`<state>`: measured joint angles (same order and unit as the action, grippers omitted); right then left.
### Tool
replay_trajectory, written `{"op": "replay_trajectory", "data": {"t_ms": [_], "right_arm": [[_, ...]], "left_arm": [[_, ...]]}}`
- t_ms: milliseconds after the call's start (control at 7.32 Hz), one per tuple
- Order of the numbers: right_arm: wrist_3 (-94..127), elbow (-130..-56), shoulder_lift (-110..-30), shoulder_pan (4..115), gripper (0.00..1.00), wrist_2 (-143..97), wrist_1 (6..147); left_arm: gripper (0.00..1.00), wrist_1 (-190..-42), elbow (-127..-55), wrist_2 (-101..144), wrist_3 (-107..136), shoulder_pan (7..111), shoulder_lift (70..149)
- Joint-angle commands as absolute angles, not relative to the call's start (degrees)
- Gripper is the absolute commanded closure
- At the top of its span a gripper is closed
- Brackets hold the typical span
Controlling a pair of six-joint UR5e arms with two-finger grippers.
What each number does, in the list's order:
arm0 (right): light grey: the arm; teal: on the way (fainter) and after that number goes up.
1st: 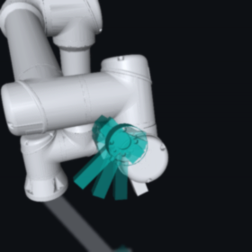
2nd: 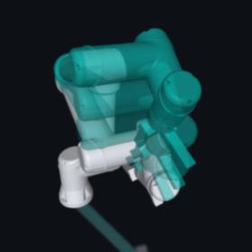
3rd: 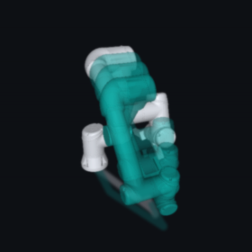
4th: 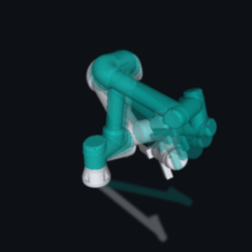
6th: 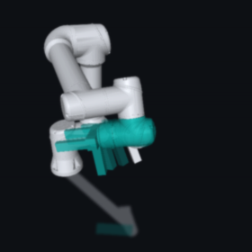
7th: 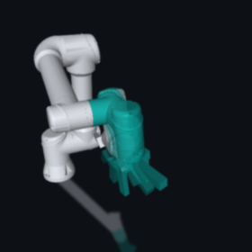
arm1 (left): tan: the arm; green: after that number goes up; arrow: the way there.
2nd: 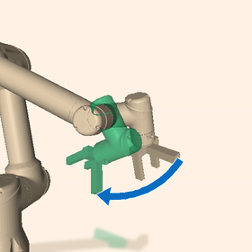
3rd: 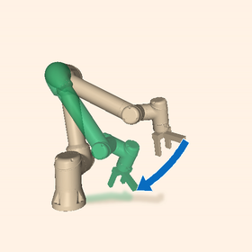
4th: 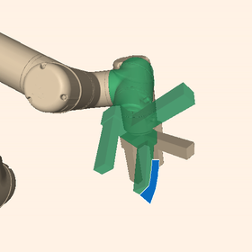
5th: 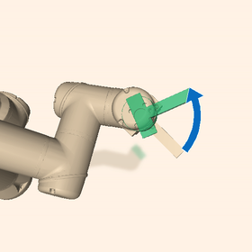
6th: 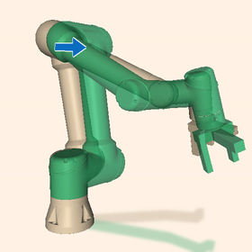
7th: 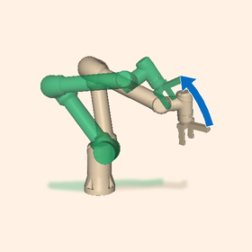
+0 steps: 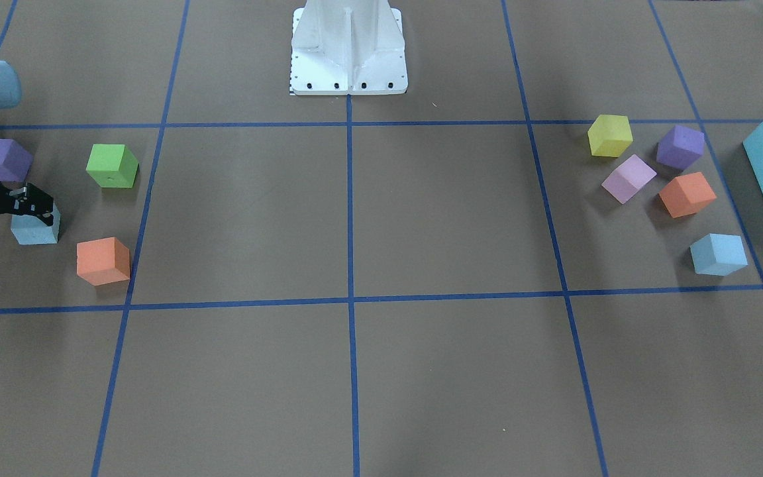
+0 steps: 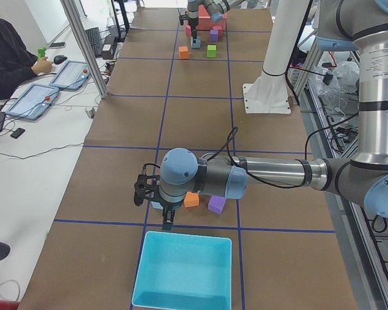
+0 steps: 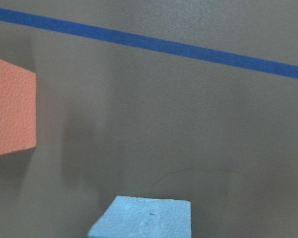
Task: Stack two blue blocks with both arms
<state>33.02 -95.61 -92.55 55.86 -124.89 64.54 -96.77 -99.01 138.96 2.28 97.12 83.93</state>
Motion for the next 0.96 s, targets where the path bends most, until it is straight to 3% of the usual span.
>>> {"op": "replay_trajectory", "data": {"t_ms": [0, 547, 820], "right_arm": [[33.5, -95.8, -92.5, 55.5, 0.01, -124.9, 64.5], [34.2, -96.3, -92.4, 55.1, 0.01, -125.2, 64.5], [34.2, -96.2, -92.2, 54.9, 0.21, -125.1, 64.6]], "left_arm": [[0.02, -96.8, -99.1, 139.0, 2.3, 97.1, 83.9], [0.02, -96.8, -99.0, 139.0, 2.3, 97.1, 83.9], [0.02, -96.8, -98.9, 139.0, 2.3, 97.1, 83.9]]}}
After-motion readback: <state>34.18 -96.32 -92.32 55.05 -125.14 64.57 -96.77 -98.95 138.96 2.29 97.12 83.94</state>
